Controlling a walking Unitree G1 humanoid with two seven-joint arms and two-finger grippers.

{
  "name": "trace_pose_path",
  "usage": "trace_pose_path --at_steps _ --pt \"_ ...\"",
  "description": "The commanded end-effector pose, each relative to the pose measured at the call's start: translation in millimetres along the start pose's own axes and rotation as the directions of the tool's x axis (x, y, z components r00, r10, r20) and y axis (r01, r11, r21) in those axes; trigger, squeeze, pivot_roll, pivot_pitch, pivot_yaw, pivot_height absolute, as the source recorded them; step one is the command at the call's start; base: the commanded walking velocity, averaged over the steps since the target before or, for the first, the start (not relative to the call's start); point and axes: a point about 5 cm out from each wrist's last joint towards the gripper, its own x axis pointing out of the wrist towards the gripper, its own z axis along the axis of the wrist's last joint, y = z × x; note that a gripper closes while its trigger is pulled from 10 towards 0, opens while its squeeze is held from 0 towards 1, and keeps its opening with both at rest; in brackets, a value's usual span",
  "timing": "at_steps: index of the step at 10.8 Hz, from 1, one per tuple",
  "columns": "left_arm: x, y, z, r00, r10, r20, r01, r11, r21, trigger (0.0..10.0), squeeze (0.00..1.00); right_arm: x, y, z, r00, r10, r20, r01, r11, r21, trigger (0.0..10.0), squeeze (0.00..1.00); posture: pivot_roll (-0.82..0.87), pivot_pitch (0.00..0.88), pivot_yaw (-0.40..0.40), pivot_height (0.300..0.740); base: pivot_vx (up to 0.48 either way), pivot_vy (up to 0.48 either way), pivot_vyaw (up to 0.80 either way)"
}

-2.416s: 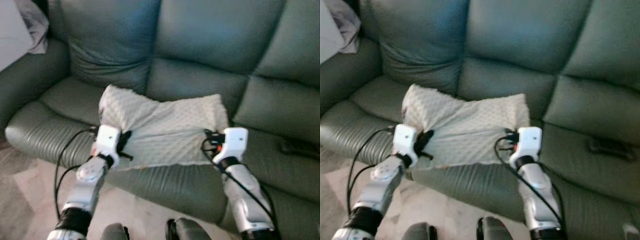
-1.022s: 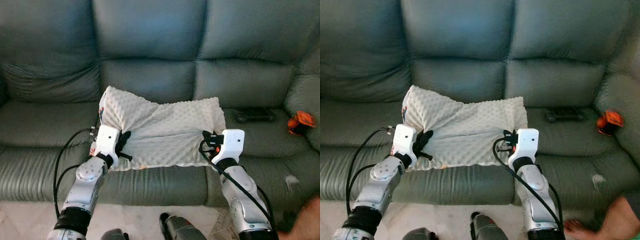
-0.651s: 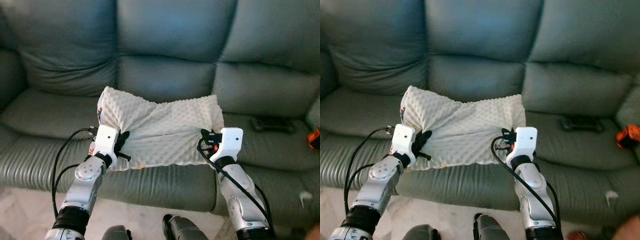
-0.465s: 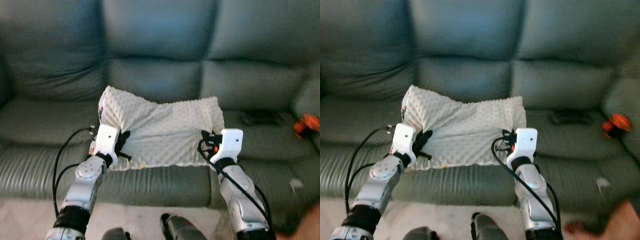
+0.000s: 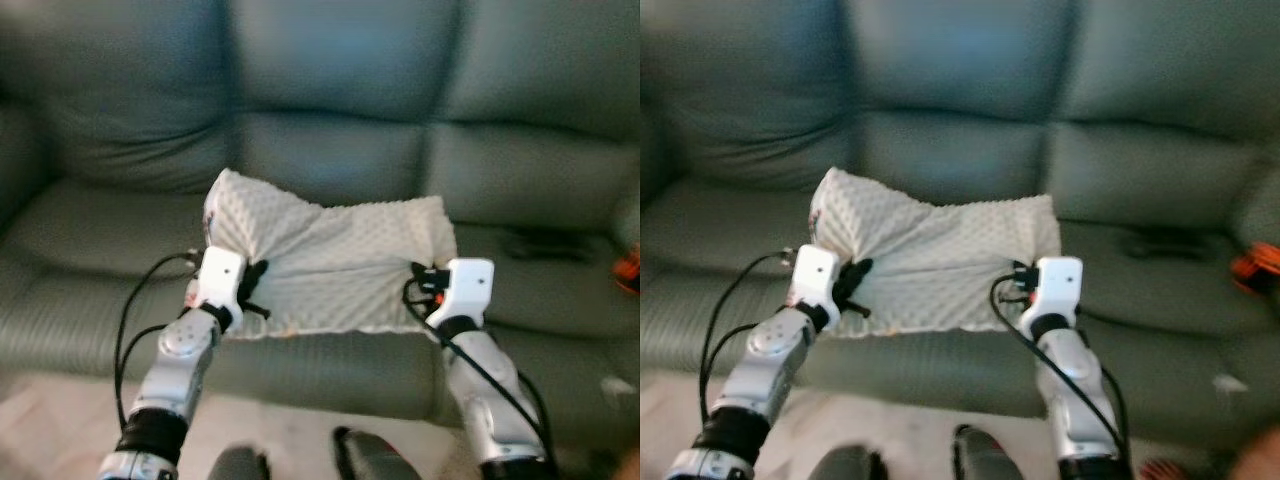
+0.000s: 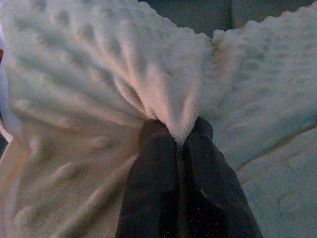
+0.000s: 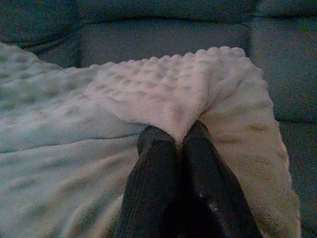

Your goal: Move the pillow to the sofa

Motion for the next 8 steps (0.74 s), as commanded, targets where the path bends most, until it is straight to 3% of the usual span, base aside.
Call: trace_pose_path --at_steps 1,3,5,8 --pt "-3.3 5.4 -2.6 1.000 0.017 -0.016 -0.017 1.000 -0.003 10.0 0.00 -0.6 0.6 1.1 1.000 -0.001 0.017 0.001 1.000 0.008 10.0 0.00 -0.09 0.125 0.000 0.740 0.000 0.446 0.00" --pt "-4.0 3.3 -1.8 1.000 0.004 0.000 -0.004 1.000 0.010 10.0 0.00 -1.1 0.9 0.6 1.000 0.001 0.017 -0.002 1.000 0.007 10.0 0.00 -0.09 0.125 0.000 0.740 0.000 0.450 0.00" --pt "-3.9 1.1 -0.7 1.000 -0.002 0.009 0.001 1.000 0.010 10.0 0.00 -1.1 1.3 0.5 1.000 0.001 0.017 -0.002 1.000 0.007 10.0 0.00 -0.09 0.124 -0.002 0.740 0.000 0.000 0.00" --pt "-4.3 -1.7 0.5 0.999 -0.026 0.019 0.026 1.000 -0.005 10.0 0.00 -0.5 1.7 -0.5 1.000 0.003 0.011 -0.003 1.000 0.007 10.0 0.00 -0.09 0.124 -0.001 0.740 0.000 0.000 -0.77"
